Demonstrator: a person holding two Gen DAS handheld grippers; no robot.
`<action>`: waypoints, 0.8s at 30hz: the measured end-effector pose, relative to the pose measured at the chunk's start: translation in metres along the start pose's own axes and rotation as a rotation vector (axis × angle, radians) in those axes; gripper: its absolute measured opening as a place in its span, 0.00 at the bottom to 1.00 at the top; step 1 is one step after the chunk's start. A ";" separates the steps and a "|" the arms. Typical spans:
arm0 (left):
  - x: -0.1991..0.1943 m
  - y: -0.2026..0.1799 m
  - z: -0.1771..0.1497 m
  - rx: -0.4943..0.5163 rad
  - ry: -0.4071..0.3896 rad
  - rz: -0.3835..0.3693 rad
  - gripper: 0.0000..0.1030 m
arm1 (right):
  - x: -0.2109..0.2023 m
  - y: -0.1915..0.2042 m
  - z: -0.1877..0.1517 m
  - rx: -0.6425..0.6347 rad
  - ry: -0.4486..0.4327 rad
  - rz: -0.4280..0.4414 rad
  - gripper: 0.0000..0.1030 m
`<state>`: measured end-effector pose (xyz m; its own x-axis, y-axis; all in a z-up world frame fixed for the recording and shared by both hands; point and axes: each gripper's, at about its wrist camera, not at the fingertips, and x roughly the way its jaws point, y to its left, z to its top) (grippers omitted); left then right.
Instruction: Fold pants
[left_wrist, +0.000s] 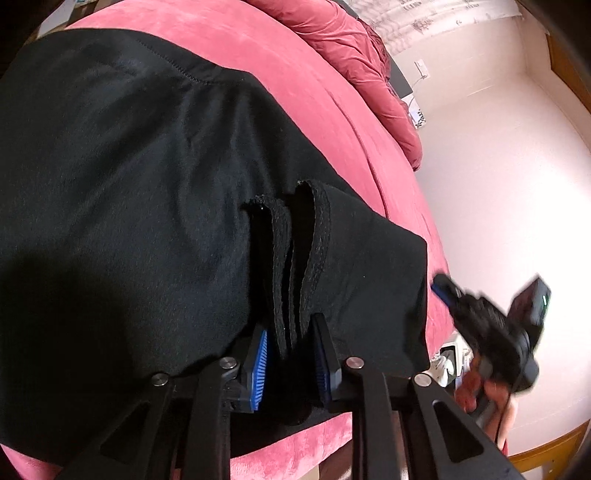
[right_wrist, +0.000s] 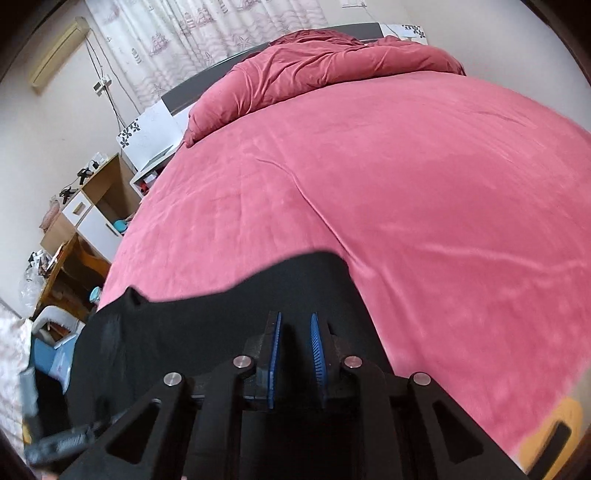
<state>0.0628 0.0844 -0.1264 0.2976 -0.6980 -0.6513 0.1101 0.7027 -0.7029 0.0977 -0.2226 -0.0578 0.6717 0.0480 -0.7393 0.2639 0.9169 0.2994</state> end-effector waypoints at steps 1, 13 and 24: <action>0.000 -0.002 0.000 0.008 0.000 0.008 0.23 | 0.012 0.000 0.005 -0.007 0.011 -0.029 0.18; -0.002 -0.022 -0.004 0.076 -0.038 0.037 0.29 | 0.014 -0.009 -0.001 0.043 -0.045 -0.161 0.27; -0.077 0.004 -0.028 -0.009 -0.152 0.088 0.33 | 0.005 0.083 -0.079 -0.094 0.121 0.166 0.30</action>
<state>0.0134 0.1372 -0.0874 0.4455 -0.6050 -0.6599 0.0692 0.7582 -0.6483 0.0680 -0.1153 -0.0841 0.6114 0.2435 -0.7530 0.0873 0.9249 0.3700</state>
